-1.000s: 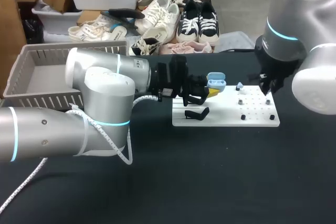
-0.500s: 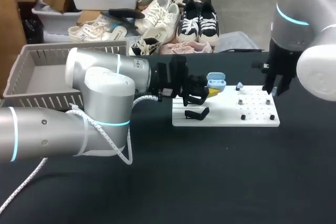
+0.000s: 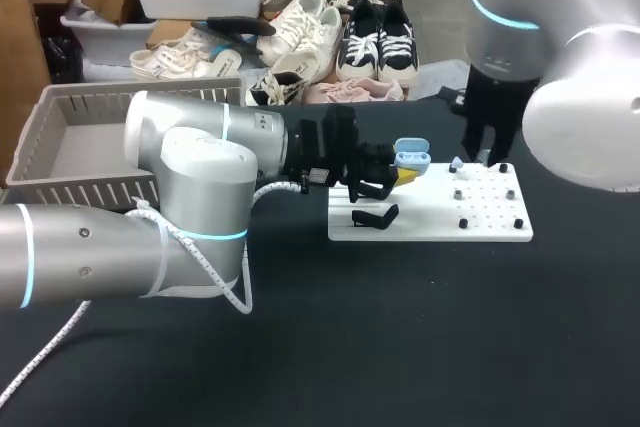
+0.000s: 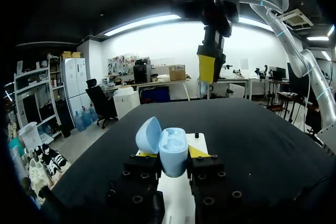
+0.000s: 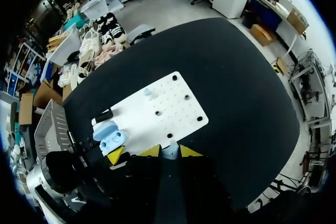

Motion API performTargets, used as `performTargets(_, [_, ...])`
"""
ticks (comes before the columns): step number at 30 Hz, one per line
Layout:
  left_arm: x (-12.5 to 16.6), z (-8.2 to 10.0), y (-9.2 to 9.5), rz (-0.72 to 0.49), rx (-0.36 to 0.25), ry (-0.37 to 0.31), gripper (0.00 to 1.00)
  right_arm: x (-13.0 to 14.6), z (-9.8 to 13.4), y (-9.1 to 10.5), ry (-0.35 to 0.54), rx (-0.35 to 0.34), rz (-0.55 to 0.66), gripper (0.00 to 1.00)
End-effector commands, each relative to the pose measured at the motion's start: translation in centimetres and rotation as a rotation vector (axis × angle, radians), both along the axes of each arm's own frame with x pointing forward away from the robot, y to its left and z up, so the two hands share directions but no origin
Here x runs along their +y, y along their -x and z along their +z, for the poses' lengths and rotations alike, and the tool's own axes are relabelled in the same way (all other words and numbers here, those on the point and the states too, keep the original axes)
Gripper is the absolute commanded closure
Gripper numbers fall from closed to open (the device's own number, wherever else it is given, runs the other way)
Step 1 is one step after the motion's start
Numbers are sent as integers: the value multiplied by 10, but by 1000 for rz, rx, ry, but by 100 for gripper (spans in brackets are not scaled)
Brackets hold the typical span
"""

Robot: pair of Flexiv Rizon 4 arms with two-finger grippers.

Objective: Pick up each earbud case from the left stands, insert the matching earbuds, close the lid, and place the case in the box.

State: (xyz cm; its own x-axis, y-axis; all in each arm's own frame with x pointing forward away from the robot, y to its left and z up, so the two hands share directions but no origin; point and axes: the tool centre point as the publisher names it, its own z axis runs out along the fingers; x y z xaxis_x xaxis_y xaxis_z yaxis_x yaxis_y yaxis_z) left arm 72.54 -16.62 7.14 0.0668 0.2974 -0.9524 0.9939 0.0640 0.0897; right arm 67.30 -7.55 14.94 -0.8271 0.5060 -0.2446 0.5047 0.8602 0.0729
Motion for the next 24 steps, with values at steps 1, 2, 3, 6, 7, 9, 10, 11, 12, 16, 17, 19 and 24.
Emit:
performTargets(1, [0,-1,1,4,-3,3,100,13,6,-8,-6,10,-9,100])
performTargets(2, [0,-1,1,4,-3,3,100,15,7,-9,-7,11,-11,100])
performTargets(3, [0,-1,1,4,-3,3,100,18,8,-11,-14,8,-6,100])
performTargets(6, [0,-1,1,4,-3,3,100,26,11,-15,-18,6,-1,100])
performTargets(7, [0,-1,1,4,-3,3,100,29,12,-17,-19,6,2,100])
performTargets(9, [0,-1,1,4,-3,3,100,35,12,-22,-17,7,12,100])
performTargets(10, [0,-1,1,4,-3,3,100,37,12,-24,-17,10,17,100])
performTargets(11, [0,-1,1,4,-3,3,100,39,12,-26,-23,12,26,100])
performTargets(12, [0,-1,1,4,-3,3,100,42,12,-28,-30,12,36,100])
performTargets(16, [0,-1,1,4,-3,3,100,52,13,-34,-32,1,58,100])
performTargets(17, [0,-1,1,4,-3,3,100,53,14,-35,-32,-2,60,100])
performTargets(19, [0,-1,1,4,-3,3,100,56,14,-37,-36,-15,65,100])
performTargets(24, [0,-1,1,4,-3,3,100,64,10,-37,-30,-21,68,100])
